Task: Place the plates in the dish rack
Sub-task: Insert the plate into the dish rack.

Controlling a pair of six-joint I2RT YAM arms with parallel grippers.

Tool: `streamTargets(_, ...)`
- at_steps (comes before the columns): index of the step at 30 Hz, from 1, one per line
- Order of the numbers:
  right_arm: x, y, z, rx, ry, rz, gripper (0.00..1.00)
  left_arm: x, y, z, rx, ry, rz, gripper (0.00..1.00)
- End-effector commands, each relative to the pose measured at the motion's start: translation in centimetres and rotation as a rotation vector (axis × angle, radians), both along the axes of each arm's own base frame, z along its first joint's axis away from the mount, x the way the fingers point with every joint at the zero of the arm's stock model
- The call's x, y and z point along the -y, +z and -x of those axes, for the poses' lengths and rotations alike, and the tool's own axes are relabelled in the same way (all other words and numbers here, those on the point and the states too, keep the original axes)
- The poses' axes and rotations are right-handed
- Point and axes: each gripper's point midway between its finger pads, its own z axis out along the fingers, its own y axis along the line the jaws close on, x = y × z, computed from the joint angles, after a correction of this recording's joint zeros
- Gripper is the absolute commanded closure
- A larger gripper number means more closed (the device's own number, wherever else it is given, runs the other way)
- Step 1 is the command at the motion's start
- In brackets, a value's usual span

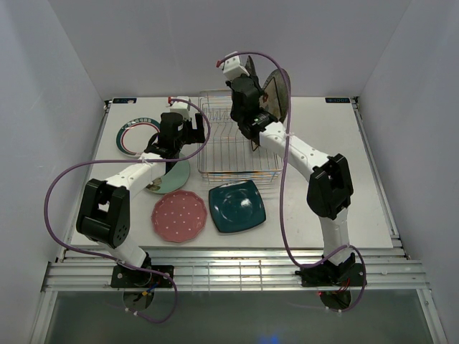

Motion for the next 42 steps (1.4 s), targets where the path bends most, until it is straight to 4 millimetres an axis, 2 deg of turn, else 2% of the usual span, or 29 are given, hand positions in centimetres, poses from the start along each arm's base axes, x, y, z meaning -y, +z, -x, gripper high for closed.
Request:
streamTargets(1,1.5,7.8,0.6,0.167,-0.014,-0.131,0.92,0.0,2.7,-0.2,0.058,-0.005,0.022,0.02)
streamTargets(10,1.9,6.4,0.1,0.12,-0.024,-0.093,0.92,0.0,2.7,-0.2,0.058,-0.005,0.022,0.02)
streamTargets(21,1.0,3.6,-1.2,0.062,-0.022,-0.064,0.92,-0.1,2.8,-0.2,0.06,-0.003,0.02,0.02)
streamTargets(42,0.2,0.4,-2.3,-0.034,-0.033,-0.036,0.92,0.0,2.8,-0.2,0.058,-0.006,0.02,0.02)
